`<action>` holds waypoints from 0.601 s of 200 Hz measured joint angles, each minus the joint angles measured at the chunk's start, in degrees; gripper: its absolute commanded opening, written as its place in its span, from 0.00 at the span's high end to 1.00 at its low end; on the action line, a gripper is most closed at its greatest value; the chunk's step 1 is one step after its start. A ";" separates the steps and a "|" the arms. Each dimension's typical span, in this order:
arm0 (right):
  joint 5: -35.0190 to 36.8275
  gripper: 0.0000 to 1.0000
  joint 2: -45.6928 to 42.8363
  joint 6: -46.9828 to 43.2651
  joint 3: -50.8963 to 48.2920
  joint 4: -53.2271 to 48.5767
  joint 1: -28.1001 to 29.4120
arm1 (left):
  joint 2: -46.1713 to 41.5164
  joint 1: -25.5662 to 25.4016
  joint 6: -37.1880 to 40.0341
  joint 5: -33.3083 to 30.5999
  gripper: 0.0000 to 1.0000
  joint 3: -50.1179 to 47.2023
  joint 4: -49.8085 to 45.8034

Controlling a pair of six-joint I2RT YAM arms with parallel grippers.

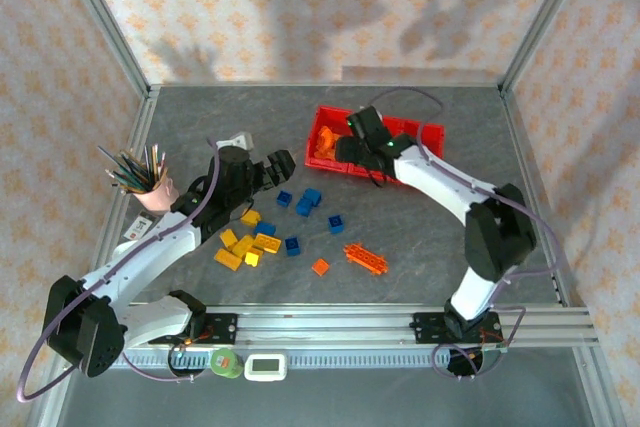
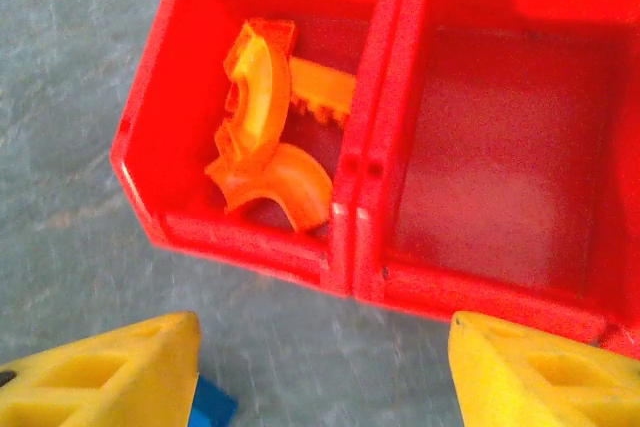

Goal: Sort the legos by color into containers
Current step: Pick up the lego from the bottom-center of the table.

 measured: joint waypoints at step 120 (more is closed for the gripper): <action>-10.29 0.20 -15.47 4.61 -31.36 1.95 5.60 | -2.40 -11.52 -8.90 -3.04 0.01 -5.86 0.28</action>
